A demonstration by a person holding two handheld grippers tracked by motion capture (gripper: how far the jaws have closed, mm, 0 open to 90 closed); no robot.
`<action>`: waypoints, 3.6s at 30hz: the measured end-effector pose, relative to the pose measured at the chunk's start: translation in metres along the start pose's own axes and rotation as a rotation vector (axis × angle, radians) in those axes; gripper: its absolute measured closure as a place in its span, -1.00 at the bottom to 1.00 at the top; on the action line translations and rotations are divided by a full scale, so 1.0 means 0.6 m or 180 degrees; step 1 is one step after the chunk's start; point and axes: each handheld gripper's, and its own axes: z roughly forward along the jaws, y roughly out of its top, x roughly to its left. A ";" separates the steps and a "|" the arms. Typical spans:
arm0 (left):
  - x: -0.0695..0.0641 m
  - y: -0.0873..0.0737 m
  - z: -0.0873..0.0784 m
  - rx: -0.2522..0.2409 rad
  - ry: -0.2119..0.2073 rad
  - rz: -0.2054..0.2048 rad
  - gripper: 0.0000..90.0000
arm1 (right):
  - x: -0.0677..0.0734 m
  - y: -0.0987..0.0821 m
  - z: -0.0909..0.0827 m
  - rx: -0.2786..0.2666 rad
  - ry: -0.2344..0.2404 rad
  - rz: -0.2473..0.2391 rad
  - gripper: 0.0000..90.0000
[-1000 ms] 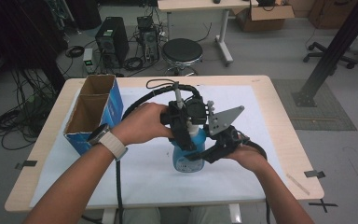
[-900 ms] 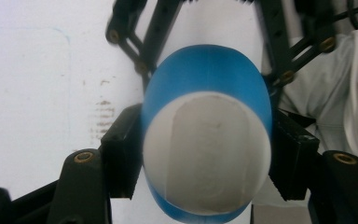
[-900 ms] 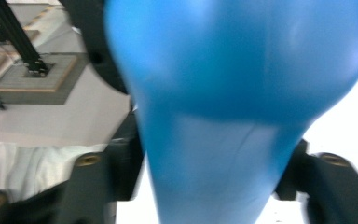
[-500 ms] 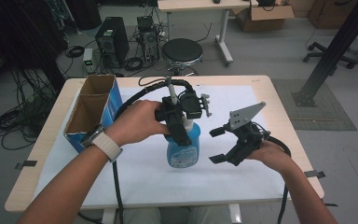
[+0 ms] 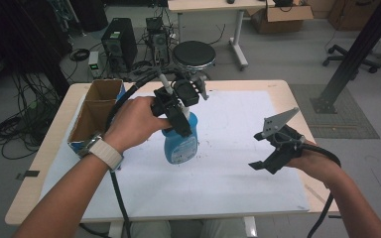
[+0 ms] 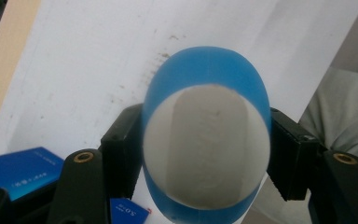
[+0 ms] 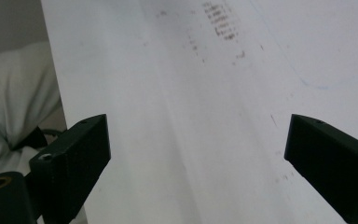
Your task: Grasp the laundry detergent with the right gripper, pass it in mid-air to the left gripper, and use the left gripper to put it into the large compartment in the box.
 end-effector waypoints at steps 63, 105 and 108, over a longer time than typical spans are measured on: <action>0.211 -0.170 -0.200 -0.0081 0.0866 -0.3053 -0.15 | -0.078 0.006 -0.052 0.1020 -0.0331 -0.0050 -0.83; 0.253 -0.273 -0.030 0.0031 0.1034 -0.3113 -0.15 | -0.080 -0.012 -0.034 0.1036 -0.0262 0.0082 -0.84; 0.253 -0.277 -0.008 0.0072 0.1028 -0.3078 -0.15 | -0.079 -0.013 -0.034 0.1039 -0.0264 0.0086 -0.84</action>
